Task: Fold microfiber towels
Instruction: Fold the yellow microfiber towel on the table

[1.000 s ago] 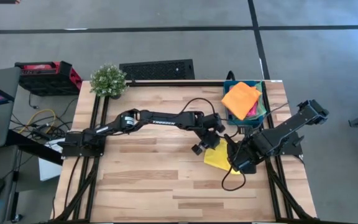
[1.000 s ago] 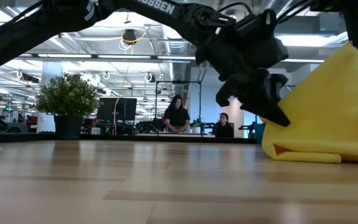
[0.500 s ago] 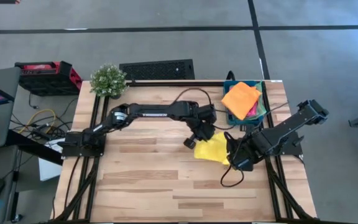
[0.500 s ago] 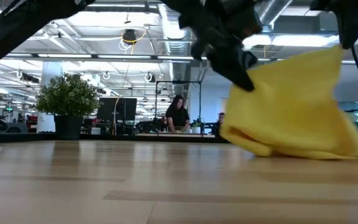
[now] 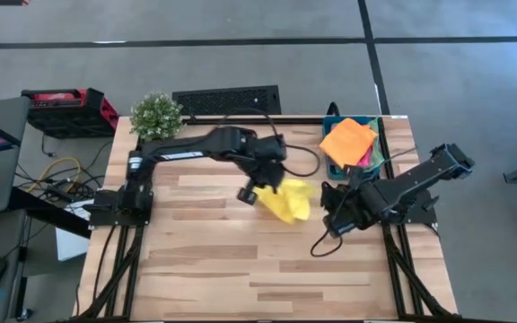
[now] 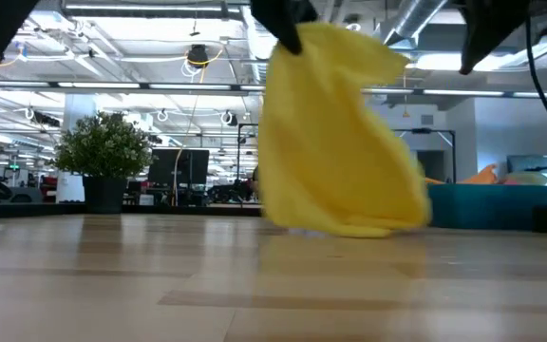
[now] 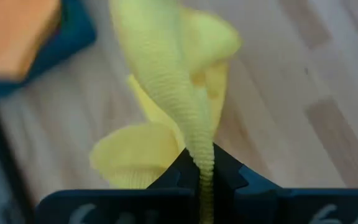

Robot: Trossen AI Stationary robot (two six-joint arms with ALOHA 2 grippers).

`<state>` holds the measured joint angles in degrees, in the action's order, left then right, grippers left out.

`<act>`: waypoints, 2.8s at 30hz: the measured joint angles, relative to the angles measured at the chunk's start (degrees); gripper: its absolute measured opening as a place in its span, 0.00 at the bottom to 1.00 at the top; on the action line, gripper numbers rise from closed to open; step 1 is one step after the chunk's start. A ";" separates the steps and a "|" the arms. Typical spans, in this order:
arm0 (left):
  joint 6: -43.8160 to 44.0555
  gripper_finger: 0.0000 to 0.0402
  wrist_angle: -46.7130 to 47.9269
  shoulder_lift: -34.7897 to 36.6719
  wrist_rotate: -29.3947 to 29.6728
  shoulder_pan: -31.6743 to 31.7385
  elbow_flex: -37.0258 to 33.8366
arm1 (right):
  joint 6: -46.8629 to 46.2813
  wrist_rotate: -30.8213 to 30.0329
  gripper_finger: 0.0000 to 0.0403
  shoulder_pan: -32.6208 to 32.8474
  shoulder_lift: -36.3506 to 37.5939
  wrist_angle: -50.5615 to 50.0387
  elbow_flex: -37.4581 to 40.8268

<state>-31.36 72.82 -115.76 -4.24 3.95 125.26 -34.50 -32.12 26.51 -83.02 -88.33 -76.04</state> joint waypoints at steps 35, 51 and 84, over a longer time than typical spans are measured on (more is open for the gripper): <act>4.46 0.00 9.04 8.87 10.88 -0.79 0.03 | 33.67 9.59 0.42 -14.18 -4.91 47.21 -4.83; 0.68 0.00 8.91 8.87 10.62 -1.12 0.03 | 30.46 9.14 0.43 -15.28 -9.86 65.84 -2.76; -2.68 0.00 8.71 8.85 11.13 -1.12 0.03 | 26.97 8.59 0.43 -13.49 -11.08 75.14 -1.41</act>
<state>-34.03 81.53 -106.91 6.88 2.83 125.29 -7.53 -23.54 13.02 -94.11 -13.19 -77.45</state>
